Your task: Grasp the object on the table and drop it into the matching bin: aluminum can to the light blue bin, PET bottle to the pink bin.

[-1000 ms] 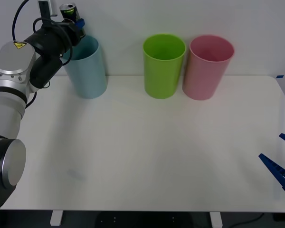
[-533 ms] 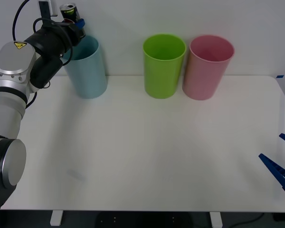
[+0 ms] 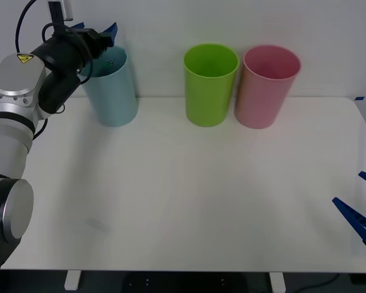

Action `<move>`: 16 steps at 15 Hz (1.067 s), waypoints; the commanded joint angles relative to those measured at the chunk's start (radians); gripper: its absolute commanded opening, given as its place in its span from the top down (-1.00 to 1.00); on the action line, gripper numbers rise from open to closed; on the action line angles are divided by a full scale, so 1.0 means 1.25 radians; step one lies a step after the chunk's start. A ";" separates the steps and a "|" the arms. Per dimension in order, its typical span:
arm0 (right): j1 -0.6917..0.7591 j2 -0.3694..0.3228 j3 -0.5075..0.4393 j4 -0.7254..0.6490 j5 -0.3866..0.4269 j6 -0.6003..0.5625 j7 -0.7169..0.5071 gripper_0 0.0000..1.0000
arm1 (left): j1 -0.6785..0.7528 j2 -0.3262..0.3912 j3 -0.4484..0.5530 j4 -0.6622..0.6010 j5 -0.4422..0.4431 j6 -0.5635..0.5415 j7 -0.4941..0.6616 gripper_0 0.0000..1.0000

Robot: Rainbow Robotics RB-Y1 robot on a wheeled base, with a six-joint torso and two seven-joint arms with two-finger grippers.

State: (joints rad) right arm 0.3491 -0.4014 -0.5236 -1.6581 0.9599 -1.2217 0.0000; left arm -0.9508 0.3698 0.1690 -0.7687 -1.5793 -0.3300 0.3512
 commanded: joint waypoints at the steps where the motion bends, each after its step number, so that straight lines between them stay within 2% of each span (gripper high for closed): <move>1: 0.000 0.000 0.000 0.000 0.000 0.000 0.000 -1.00 | 0.003 0.000 0.000 0.000 0.012 0.000 0.000 -1.00; 7: 0.000 0.000 0.000 0.000 0.000 0.000 0.000 -1.00 | 0.035 0.009 0.000 -0.023 0.105 -0.051 -0.023 -1.00; 16: 0.000 0.000 0.000 0.000 0.000 0.000 0.000 -1.00 | 0.300 0.032 0.000 -0.294 0.287 -0.114 -0.078 -1.00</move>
State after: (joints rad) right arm 0.3491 -0.4014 -0.5236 -1.6581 0.9599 -1.2217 -0.0001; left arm -0.6091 0.4017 0.1677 -1.1087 -1.2356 -0.4586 0.2610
